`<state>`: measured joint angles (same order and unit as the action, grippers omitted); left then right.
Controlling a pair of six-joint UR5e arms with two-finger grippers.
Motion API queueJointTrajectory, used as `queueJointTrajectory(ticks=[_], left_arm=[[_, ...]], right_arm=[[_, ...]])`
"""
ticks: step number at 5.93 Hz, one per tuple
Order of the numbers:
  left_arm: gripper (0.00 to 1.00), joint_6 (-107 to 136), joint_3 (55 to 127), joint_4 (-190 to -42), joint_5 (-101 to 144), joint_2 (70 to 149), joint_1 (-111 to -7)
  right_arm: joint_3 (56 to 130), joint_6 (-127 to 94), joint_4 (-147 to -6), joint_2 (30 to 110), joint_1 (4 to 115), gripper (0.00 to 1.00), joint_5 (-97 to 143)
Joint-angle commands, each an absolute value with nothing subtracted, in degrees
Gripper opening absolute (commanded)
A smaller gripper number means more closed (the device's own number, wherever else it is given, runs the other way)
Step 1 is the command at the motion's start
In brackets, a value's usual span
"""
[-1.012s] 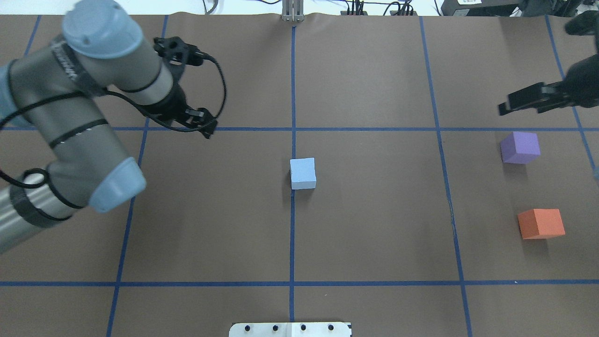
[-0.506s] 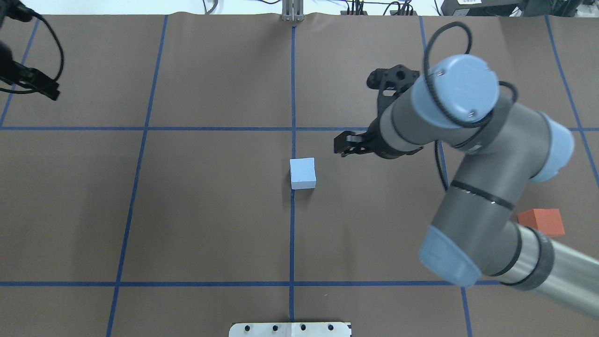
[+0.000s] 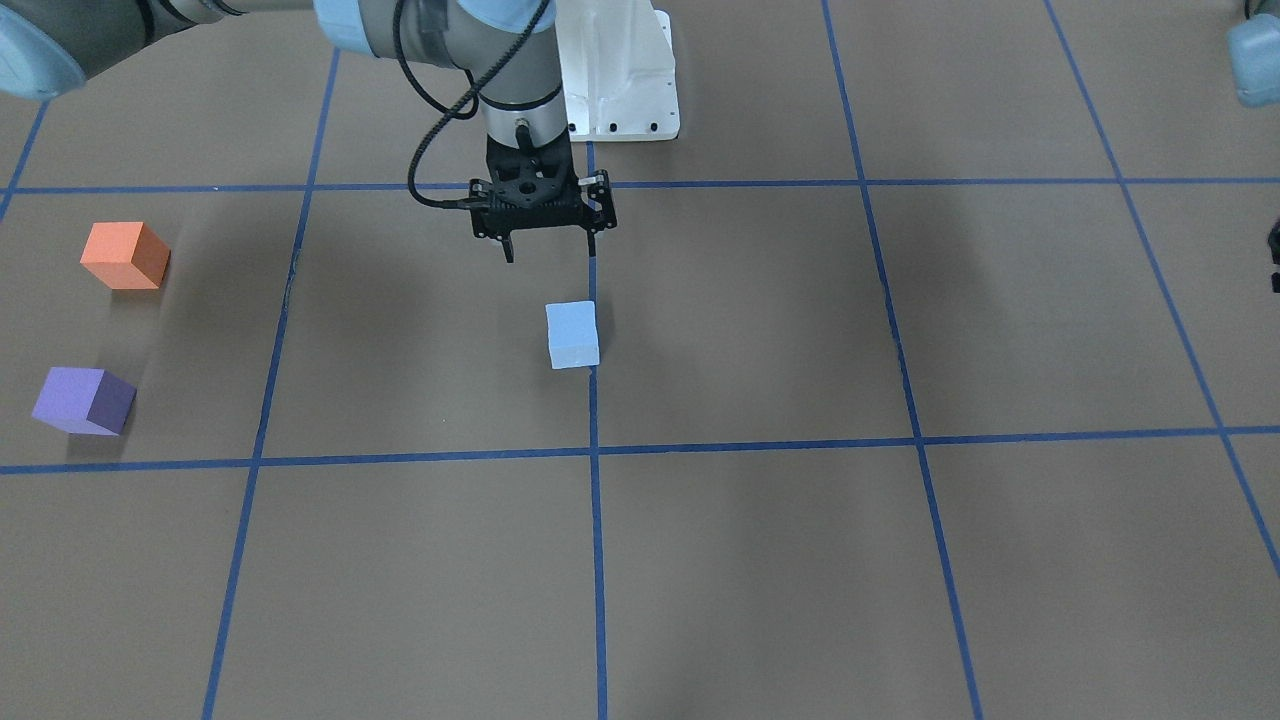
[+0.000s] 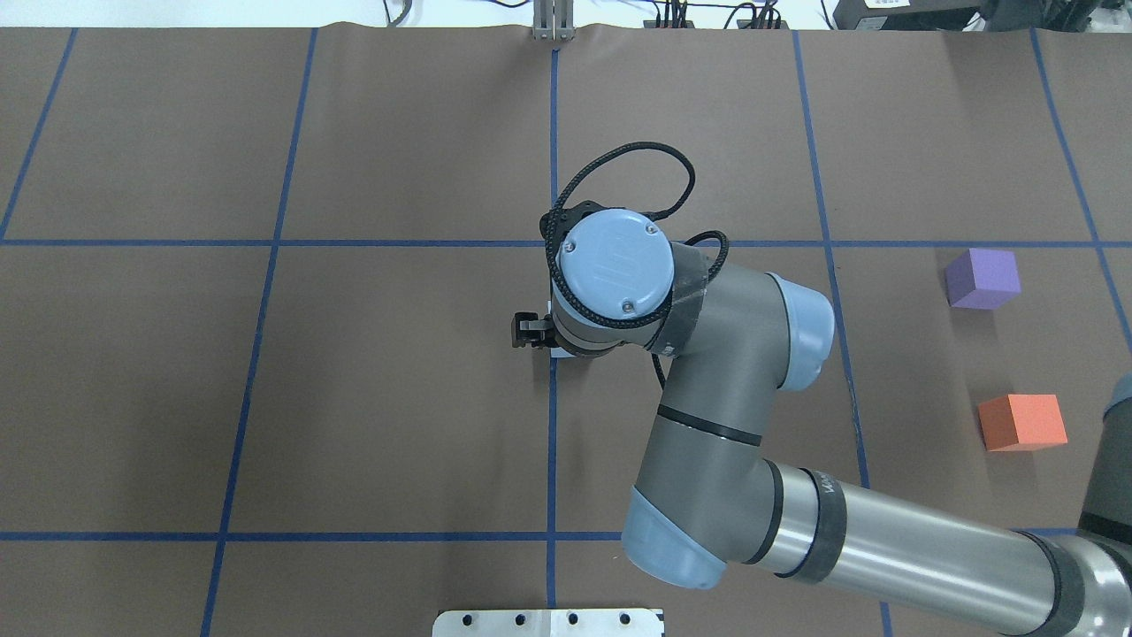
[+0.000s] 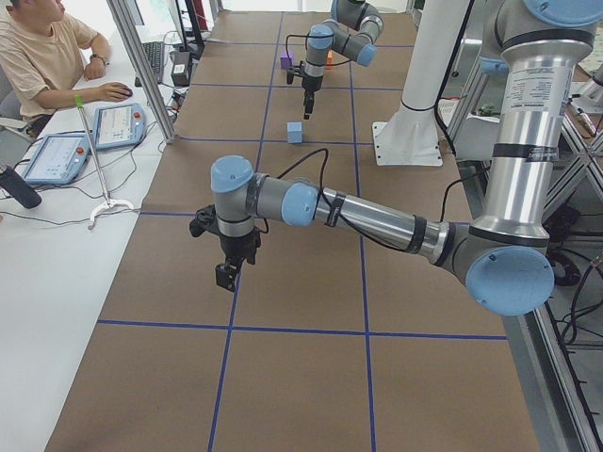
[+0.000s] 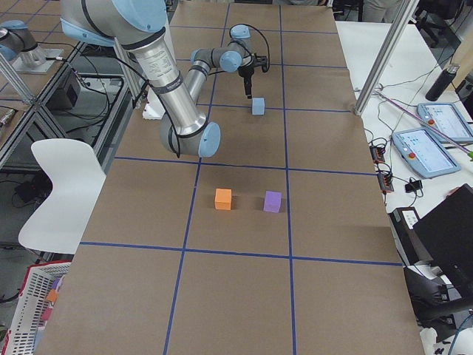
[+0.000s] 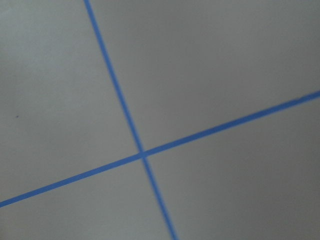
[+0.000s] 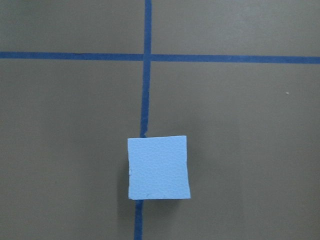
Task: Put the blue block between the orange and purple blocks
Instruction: 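Lower the right gripper over the light-blue cube and grasp it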
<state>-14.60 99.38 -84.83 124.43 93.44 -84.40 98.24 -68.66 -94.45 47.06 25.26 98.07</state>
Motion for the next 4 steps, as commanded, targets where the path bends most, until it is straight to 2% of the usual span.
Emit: queueJointTrajectory(ticks=[1, 4], left_arm=[[1.00, -18.7, 98.2, -85.2, 125.3, 90.7, -86.8], [1.00, -18.7, 98.3, -85.3, 125.4, 90.0, -86.9]], right_arm=[[92.3, -64.4, -91.5, 46.8, 25.1, 1.00, 94.8], [85.3, -64.9, -82.9, 44.9, 25.8, 1.00, 94.4]])
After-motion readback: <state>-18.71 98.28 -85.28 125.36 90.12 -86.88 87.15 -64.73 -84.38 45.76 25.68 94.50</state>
